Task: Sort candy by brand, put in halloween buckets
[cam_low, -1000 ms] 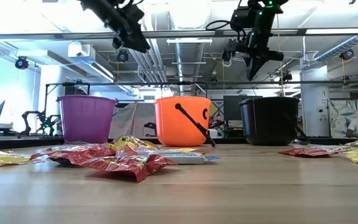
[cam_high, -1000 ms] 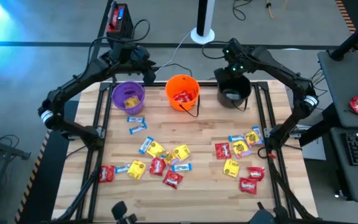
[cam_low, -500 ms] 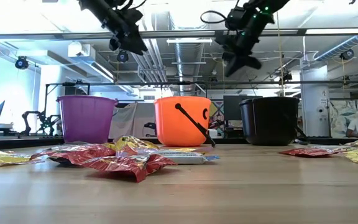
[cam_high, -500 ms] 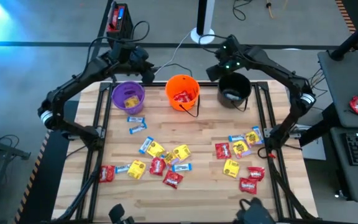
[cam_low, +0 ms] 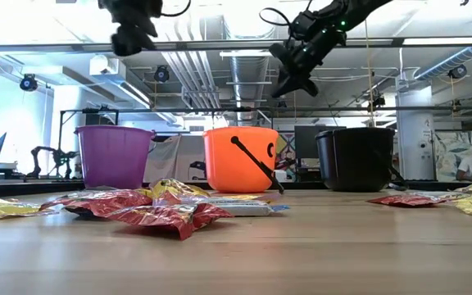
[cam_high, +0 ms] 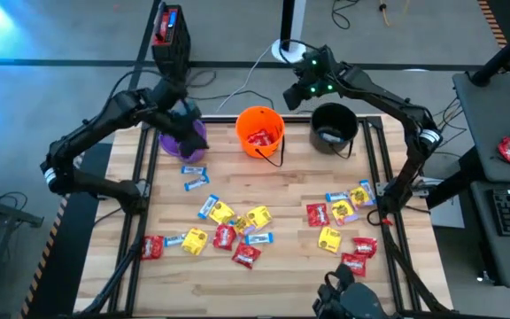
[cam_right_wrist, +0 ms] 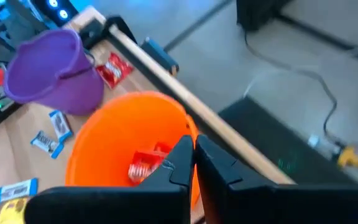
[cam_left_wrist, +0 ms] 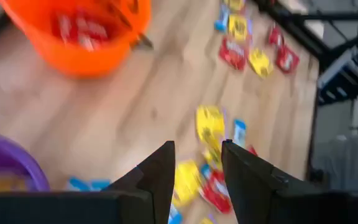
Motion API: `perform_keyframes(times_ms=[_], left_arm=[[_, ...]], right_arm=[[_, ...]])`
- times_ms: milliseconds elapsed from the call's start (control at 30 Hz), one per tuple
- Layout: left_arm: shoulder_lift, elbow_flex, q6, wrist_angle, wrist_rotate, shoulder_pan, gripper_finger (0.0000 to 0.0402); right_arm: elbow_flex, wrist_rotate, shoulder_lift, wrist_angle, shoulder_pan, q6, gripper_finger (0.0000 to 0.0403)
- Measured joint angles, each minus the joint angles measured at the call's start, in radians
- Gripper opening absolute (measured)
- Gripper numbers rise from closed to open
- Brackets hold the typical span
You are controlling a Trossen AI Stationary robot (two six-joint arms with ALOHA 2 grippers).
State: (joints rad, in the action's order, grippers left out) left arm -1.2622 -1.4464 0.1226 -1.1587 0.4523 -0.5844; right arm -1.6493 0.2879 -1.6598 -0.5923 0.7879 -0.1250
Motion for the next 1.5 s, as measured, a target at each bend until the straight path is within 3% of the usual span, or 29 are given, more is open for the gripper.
perform_keyframes(times_ms=[167, 367, 600, 833, 1133, 1333, 1500], left_arm=[[0.007, 0.002, 0.078, -0.055, -0.084, 0.143, 0.0114], [0.006, 0.002, 0.088, -0.053, -0.278, 0.351, 0.0114], [0.035, 0.131, 0.090, 0.098, -0.287, 0.485, 0.0114], [0.089, 0.408, 0.081, 0.332, -0.286, 0.545, 0.0114], [0.083, 0.686, -0.037, 0.671, -0.288, 0.553, 0.0114], [0.018, 0.809, -0.038, 0.843, -0.295, 0.554, 0.0114], [-0.064, 0.825, -0.071, 0.897, -0.391, 0.554, 0.0114]], right_arm=[[0.000, 0.000, 0.000, 0.025, -0.002, 0.009, 0.0009], [0.001, 0.000, 0.026, -0.036, -0.018, -0.010, 0.0009], [0.001, -0.002, 0.101, -0.093, -0.058, -0.092, 0.0009], [0.001, -0.075, 0.141, -0.210, -0.137, -0.164, 0.0009], [0.001, -0.188, 0.149, -0.216, -0.235, -0.250, 0.0009], [0.001, -0.237, 0.149, -0.215, -0.253, -0.215, 0.0009], [0.001, -0.240, 0.148, -0.215, -0.245, -0.185, 0.0009]])
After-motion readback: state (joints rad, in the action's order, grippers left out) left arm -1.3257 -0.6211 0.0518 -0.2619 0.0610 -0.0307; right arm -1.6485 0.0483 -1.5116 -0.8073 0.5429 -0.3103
